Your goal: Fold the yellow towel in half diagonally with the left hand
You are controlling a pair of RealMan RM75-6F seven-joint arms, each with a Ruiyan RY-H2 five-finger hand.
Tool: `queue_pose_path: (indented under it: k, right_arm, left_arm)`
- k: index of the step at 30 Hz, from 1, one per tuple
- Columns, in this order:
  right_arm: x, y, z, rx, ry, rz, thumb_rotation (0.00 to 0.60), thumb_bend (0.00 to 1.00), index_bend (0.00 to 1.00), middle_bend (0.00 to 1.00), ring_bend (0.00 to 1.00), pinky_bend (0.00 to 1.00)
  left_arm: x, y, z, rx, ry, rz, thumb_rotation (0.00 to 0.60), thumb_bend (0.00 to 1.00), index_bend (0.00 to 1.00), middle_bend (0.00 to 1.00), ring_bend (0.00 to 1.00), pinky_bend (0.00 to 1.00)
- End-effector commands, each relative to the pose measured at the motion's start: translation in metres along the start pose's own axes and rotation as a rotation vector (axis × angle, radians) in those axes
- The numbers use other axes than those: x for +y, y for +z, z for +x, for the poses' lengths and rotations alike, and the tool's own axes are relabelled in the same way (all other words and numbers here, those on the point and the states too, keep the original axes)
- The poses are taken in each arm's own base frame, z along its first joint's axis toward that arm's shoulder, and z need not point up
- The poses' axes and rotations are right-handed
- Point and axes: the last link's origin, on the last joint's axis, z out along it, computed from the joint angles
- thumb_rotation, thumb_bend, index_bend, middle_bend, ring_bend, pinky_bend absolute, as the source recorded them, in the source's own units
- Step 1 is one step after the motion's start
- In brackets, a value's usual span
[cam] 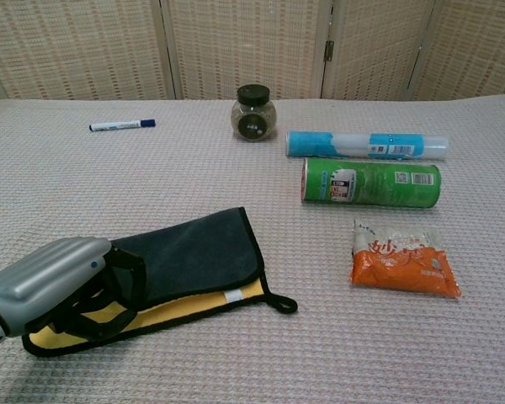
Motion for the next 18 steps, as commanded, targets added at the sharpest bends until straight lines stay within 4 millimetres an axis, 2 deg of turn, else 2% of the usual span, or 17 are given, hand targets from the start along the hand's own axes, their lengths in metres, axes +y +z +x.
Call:
queue_pose_path:
  k: [1, 11, 15, 18]
  right_arm:
    - [-0.0001, 0.0004, -0.0005, -0.002, 0.000, 0.000, 0.600, 0.25, 0.00, 0.00, 0.00, 0.00]
    - [-0.0011, -0.0001, -0.0007, -0.004, 0.000, 0.003, 0.600, 0.25, 0.00, 0.00, 0.00, 0.00]
    - [-0.0007, -0.0001, -0.0004, -0.001, -0.001, 0.001, 0.600, 0.25, 0.00, 0.00, 0.00, 0.00]
    - [-0.0007, 0.0003, -0.0009, -0.004, -0.001, 0.001, 0.600, 0.25, 0.00, 0.00, 0.00, 0.00]
  left_arm:
    - [0.0002, -0.0023, -0.0014, -0.008, 0.000, -0.002, 0.600, 0.46, 0.62, 1.00, 1.00, 1.00]
    - [0.0005, -0.0046, -0.0048, -0.019, 0.003, -0.005, 0.600, 0.46, 0.60, 1.00, 1.00, 1.00]
    - [-0.0004, -0.0054, -0.0050, -0.025, 0.000, -0.005, 0.600, 0.46, 0.55, 1.00, 1.00, 1.00]
    - [-0.0006, -0.0066, -0.0039, -0.024, -0.005, -0.008, 0.600, 0.46, 0.47, 1.00, 1.00, 1.00]
